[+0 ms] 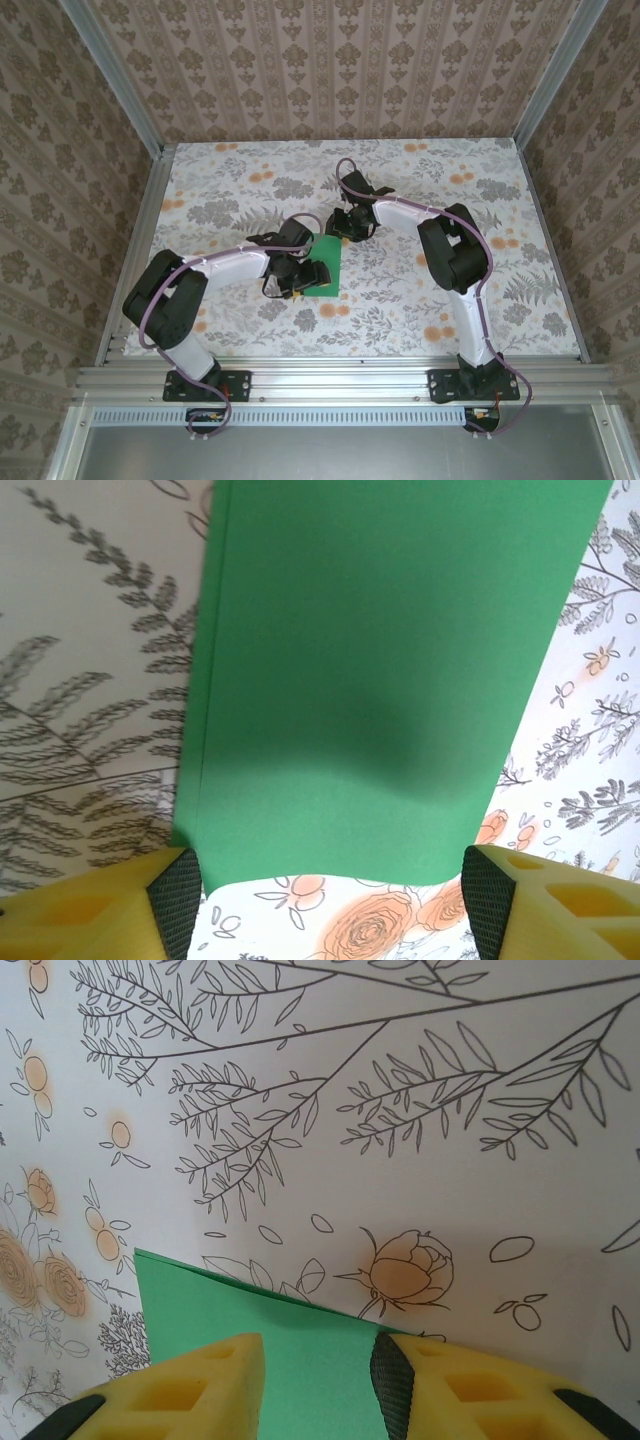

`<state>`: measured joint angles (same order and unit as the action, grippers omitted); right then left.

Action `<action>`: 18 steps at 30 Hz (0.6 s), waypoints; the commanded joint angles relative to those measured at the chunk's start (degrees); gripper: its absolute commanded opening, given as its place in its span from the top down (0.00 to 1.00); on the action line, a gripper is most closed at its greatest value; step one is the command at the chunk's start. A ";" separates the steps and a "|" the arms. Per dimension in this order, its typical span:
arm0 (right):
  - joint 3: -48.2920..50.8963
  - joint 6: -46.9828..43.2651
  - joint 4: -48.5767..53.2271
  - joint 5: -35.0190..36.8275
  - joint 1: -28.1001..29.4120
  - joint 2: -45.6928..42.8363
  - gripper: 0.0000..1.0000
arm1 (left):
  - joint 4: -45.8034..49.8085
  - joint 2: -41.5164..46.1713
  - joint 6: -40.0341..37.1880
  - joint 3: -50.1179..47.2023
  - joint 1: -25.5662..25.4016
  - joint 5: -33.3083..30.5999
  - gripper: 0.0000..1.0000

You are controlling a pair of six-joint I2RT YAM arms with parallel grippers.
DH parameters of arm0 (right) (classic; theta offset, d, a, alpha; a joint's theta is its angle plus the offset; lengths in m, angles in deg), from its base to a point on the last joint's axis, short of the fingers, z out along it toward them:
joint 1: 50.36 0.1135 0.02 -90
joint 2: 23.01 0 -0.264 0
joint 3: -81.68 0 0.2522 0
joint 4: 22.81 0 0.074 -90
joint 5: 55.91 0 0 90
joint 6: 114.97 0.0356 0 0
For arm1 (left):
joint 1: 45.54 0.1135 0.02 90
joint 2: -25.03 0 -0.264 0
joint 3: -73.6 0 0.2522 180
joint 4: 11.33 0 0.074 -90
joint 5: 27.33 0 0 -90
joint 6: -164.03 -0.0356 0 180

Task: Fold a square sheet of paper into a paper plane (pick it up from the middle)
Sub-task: Fold the triangle a second time at the center of the table.

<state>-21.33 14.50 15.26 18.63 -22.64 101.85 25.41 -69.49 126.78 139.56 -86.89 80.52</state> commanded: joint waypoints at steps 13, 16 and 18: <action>3.05 0.71 3.77 2.63 -0.57 3.90 0.60 | -6.75 -0.20 2.42 -1.15 -0.14 3.06 0.28; 3.10 0.70 3.72 2.54 -0.57 3.90 0.61 | -13.17 0.71 3.09 -3.15 0.12 4.79 0.28; 3.04 0.66 3.72 2.46 -0.57 3.90 0.61 | -17.78 1.78 2.79 -4.56 0.14 4.98 0.27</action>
<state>-21.27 14.47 15.13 18.58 -22.64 101.85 15.49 -69.73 128.46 136.79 -87.08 83.62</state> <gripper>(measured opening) 0.394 0.730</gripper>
